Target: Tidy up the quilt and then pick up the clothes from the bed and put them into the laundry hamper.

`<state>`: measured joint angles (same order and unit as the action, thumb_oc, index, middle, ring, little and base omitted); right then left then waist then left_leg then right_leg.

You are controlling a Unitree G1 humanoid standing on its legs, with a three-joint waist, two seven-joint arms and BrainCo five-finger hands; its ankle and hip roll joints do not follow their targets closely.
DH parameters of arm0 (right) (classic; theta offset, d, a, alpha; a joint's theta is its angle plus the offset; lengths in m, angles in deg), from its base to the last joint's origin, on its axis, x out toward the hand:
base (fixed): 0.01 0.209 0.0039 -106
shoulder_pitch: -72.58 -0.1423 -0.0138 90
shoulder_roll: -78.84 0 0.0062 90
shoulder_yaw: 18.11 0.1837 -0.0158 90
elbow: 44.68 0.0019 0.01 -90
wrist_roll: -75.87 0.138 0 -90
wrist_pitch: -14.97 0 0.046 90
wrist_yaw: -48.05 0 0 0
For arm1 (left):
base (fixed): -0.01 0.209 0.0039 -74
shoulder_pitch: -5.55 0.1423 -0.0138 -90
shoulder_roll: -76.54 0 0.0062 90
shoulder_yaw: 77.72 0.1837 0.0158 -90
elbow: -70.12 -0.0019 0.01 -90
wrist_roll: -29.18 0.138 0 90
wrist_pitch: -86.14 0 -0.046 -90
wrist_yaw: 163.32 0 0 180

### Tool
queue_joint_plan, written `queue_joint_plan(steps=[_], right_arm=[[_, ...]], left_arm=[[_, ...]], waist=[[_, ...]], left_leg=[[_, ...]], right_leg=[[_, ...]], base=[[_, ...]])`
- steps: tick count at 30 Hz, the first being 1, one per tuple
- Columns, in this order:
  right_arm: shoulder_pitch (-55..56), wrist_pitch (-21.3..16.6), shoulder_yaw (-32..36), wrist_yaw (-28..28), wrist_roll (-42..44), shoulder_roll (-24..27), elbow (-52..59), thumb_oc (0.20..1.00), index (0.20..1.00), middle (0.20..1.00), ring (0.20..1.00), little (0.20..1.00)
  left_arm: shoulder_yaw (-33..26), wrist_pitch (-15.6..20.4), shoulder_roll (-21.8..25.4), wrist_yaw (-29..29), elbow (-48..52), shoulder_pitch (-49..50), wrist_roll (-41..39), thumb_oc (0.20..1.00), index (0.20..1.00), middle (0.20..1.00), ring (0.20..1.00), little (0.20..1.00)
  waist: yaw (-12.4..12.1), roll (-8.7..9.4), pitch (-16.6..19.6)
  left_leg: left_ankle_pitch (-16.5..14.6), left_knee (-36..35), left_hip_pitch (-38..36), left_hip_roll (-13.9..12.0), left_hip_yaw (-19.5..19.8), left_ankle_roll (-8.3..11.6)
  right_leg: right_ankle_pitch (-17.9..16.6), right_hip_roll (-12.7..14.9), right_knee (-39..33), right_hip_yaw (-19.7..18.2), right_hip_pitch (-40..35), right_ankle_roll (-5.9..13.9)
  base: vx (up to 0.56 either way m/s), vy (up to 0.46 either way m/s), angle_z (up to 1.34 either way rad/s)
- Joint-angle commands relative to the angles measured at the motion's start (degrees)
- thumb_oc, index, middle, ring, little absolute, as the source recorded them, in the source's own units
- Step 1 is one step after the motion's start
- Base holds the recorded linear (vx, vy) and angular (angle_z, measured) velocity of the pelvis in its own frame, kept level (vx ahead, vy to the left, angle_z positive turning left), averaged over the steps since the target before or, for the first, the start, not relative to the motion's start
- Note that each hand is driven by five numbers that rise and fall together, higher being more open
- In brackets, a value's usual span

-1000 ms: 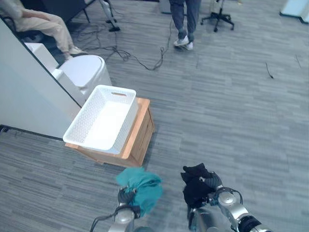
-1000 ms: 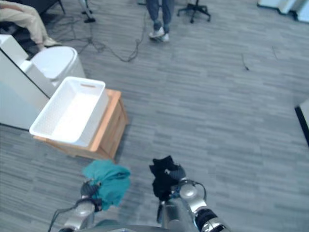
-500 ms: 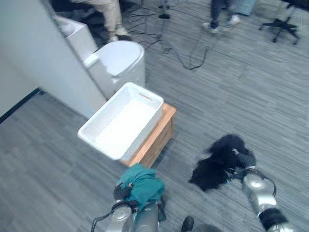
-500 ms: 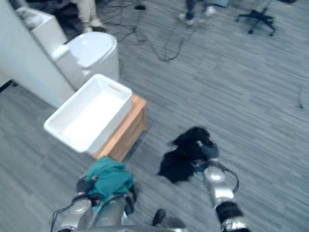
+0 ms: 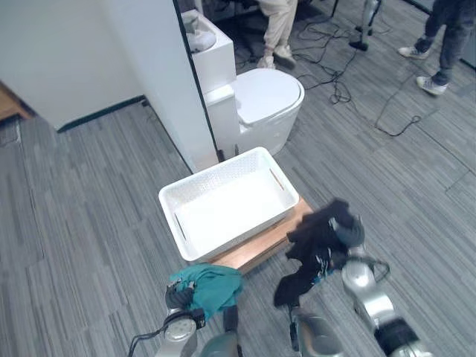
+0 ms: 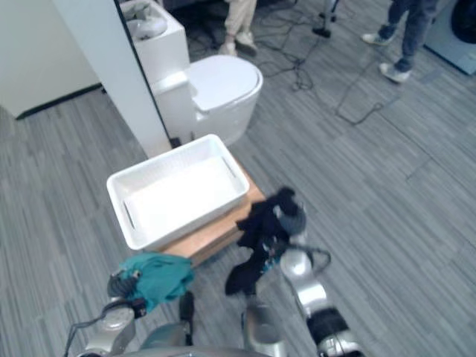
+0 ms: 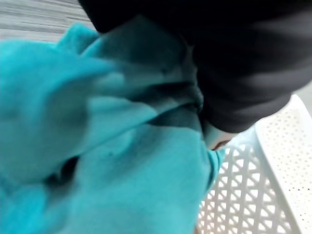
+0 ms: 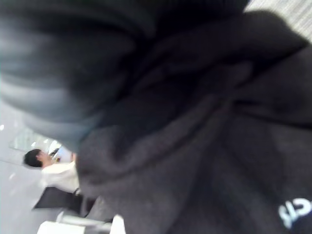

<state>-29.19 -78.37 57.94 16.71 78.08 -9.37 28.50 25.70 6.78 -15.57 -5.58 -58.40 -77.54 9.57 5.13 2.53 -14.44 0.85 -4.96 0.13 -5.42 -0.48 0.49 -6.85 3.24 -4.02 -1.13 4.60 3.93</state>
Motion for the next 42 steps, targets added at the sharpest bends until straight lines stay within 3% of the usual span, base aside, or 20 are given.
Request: queue_joint_plan(steps=[1, 6, 8, 11, 13, 14, 15, 17, 22, 26, 31, 33, 35, 36, 40, 41, 42], right_arm=[[-10.4, 0.1, 4.3, 4.8, -1.0, 7.4, 7.4, 0.200, 0.200, 0.200, 0.200, 0.200], [-20.8, 1.9, -1.1, 8.1, -3.9, 9.1, 9.9, 0.200, 0.200, 0.200, 0.200, 0.200], [-30.9, 4.1, -5.5, 9.3, -8.9, 8.1, 10.5, 0.200, 0.200, 0.200, 0.200, 0.200], [-31.3, 4.8, -8.1, 10.3, -15.0, 5.0, 19.9, 0.200, 0.200, 0.200, 0.200, 0.200], [-30.6, 5.2, -9.3, 10.8, -18.6, 3.3, 22.8, 0.200, 0.200, 0.200, 0.200, 0.200], [-30.6, 5.8, -9.6, 10.3, -19.2, 1.8, 22.9, 0.200, 0.200, 0.200, 0.200, 0.200], [-29.5, 6.7, -10.0, 11.1, -19.5, 0.7, 23.3, 0.200, 0.200, 0.200, 0.200, 0.200], [-28.5, 6.7, -10.2, 11.8, -19.1, -0.6, 23.6, 0.200, 0.200, 0.200, 0.200, 0.200], [-25.1, 5.9, -9.7, 13.4, -15.0, -2.4, 21.7, 0.200, 0.200, 0.200, 0.200, 0.200], [-22.8, 4.4, -10.6, 13.9, -10.8, -3.8, 15.8, 0.200, 0.200, 0.200, 0.200, 0.200], [-18.5, 2.6, -12.3, 11.7, -10.9, -6.0, 5.8, 0.200, 0.200, 0.200, 0.200, 0.200], [-18.0, 1.1, -10.3, 10.1, -10.5, -3.1, -1.2, 0.200, 0.200, 0.200, 0.200, 0.200], [-18.0, 2.1, -11.6, 11.7, -13.2, -3.0, -4.2, 0.200, 0.200, 0.200, 0.200, 0.200], [-25.3, 4.0, -18.4, 18.6, -14.2, -6.3, -20.2, 1.000, 1.000, 1.000, 1.000, 1.000], [-32.9, 0.7, -20.7, 20.7, -13.6, -3.0, -32.2, 1.000, 1.000, 1.000, 1.000, 1.000], [-33.8, 0.3, -24.4, 22.3, -18.7, -0.6, -34.1, 1.000, 1.000, 1.000, 1.000, 1.000], [-32.1, 0.9, -25.8, 22.5, -21.4, -1.9, -35.8, 1.000, 1.000, 1.000, 1.000, 1.000]], left_arm=[[-1.9, 0.2, 4.3, 2.9, 1.8, -0.2, 1.4, 0.200, 0.200, 0.200, 0.200, 0.200], [-2.6, -0.3, 2.7, 4.0, 0.5, 0.5, -0.1, 0.200, 0.200, 0.200, 0.200, 0.200], [-2.6, 0.0, 2.1, 4.0, 2.6, 0.4, -1.7, 0.200, 0.200, 0.200, 0.200, 0.200], [-3.6, 0.6, 1.1, 2.8, 3.7, -0.2, -3.1, 0.200, 0.200, 0.200, 0.200, 0.200], [-3.4, 1.1, 0.7, 2.5, 6.9, -0.9, -3.8, 0.200, 0.200, 0.200, 0.200, 0.200], [-2.9, 0.6, 1.3, 2.7, 10.3, -0.8, -3.4, 0.200, 0.200, 0.200, 0.200, 0.200], [-2.6, 0.0, 1.7, 3.8, 12.6, 0.3, -3.0, 0.200, 0.200, 0.200, 0.200, 0.200], [-2.5, -0.2, 1.7, 4.2, 13.6, 1.3, -3.0, 0.200, 0.200, 0.200, 0.200, 0.200], [-2.8, -0.2, 3.9, 5.8, 18.2, 1.3, -1.9, 0.200, 0.200, 0.200, 0.200, 0.200], [-2.7, 0.8, 7.2, 6.2, 28.3, 1.0, 1.4, 0.200, 0.200, 0.200, 0.200, 0.200], [-2.9, 2.5, 10.2, 8.2, 43.7, -2.5, 3.4, 0.200, 0.200, 0.200, 0.200, 0.200], [-2.4, 3.3, 11.0, 10.4, 48.8, -4.4, 4.5, 0.200, 0.200, 0.200, 0.200, 0.200], [0.1, 4.7, 11.1, 7.9, 45.6, -11.2, 8.6, 0.200, 0.200, 0.200, 0.200, 0.200], [5.0, 6.5, 11.5, 10.7, 44.7, -16.4, 9.6, 0.200, 0.200, 0.200, 0.200, 0.200], [8.6, 8.7, 11.0, 14.7, 45.0, -20.5, 5.5, 0.200, 0.200, 0.200, 0.200, 0.200], [9.4, 9.8, 12.1, 15.2, 45.5, -22.8, 4.0, 0.200, 0.200, 0.200, 0.200, 0.200], [10.1, 9.6, 12.6, 14.6, 45.0, -23.2, 5.8, 0.200, 0.200, 0.200, 0.200, 0.200]], waist=[[-1.8, 2.62, 3.6], [-3.7, 2.30, 3.4], [-5.0, 2.06, 2.5], [-4.6, 2.09, 1.9], [-4.5, 2.80, 0.8], [-4.4, 3.29, 0.1], [-3.6, 2.53, 0.8], [-3.5, 2.10, 1.3], [-3.6, 1.57, 1.3], [-4.6, 1.10, -0.3], [-5.8, -1.04, -3.1], [-6.0, -2.32, -3.7], [-5.0, -2.85, -4.3], [-6.9, -3.76, -3.6], [-7.5, -4.06, -3.0], [-6.8, -3.69, -2.6], [-6.4, -3.67, -2.4]], left_leg=[[-3.6, 0.4, -4.1, 0.2, -2.5, 3.02], [-1.8, 0.0, -3.7, -2.6, -0.9, 5.03], [0.7, 0.0, -2.0, -3.8, 0.6, 6.01], [1.1, 0.3, -0.9, -3.6, 0.7, 6.05], [-1.3, 4.1, -0.1, -2.3, -2.1, 5.06], [-3.2, 8.6, 1.7, -1.2, -6.3, 4.21], [-3.4, 6.0, 1.0, -1.4, -9.3, 3.86], [-2.8, 4.5, 0.1, -1.5, -9.4, 3.85], [-1.1, 1.0, -1.0, -1.6, -9.0, 3.97], [-0.7, 0.9, 0.0, -1.5, -8.3, 3.99], [0.1, 0.9, 2.8, -1.0, -7.5, 4.14], [0.6, 0.8, 3.6, -0.6, -7.2, 4.24], [0.9, 0.7, 4.2, -0.6, -7.2, 4.55], [1.3, 0.6, 4.6, -0.6, -6.2, 5.06], [1.6, 0.4, 4.7, -0.6, -5.5, 5.55], [1.6, 0.3, 4.1, -0.9, -5.9, 5.77], [1.5, 0.2, 3.8, -1.0, -6.1, 5.78]], right_leg=[[7.2, 5.0, 4.6, -2.7, -1.9, 5.48], [8.0, 3.6, 1.5, 0.3, -4.9, 3.91], [8.0, 2.4, 0.0, 1.7, -5.3, 2.74], [7.9, 2.2, -0.3, 2.2, -5.0, 2.43], [8.2, 3.2, -0.4, 4.0, -5.0, 2.02], [8.8, 3.8, -0.2, 6.0, -4.9, 1.69], [8.8, 3.1, 0.2, 7.0, -4.6, 1.75], [8.8, 2.8, 0.4, 7.1, -4.8, 1.82], [9.2, 3.1, 2.5, 8.7, -3.9, 2.19], [9.2, 3.4, 3.8, 9.0, -1.8, 2.31], [8.8, 4.3, 4.8, 9.5, 1.2, 2.64], [8.6, 4.7, 4.9, 9.9, 1.8, 2.93], [8.4, 5.0, 4.8, 10.1, 2.2, 3.16], [8.5, 5.2, 4.1, 11.3, 1.6, 3.14], [8.6, 5.1, 3.7, 11.9, 0.8, 3.14], [8.6, 4.9, 3.5, 11.7, 0.3, 3.25], [8.5, 4.8, 3.3, 11.4, 0.0, 3.29]], base=[[0.10, -0.197, 0.28], [0.05, -0.175, 0.05], [-0.05, -0.160, 0.16], [-0.03, -0.045, 0.33], [-0.14, -0.081, 0.24], [-0.15, -0.076, 0.50], [-0.10, -0.039, 0.73], [0.05, 0.016, 0.87], [0.01, 0.011, 0.19], [-0.05, -0.004, 0.04], [-0.07, 0.006, 0.06], [-0.04, 0.026, 0.07], [-0.04, 0.017, 0.25], [-0.01, -0.018, 0.19], [0.03, -0.039, 0.19], [0.02, -0.001, 0.24], [0.02, -0.001, 0.17]])
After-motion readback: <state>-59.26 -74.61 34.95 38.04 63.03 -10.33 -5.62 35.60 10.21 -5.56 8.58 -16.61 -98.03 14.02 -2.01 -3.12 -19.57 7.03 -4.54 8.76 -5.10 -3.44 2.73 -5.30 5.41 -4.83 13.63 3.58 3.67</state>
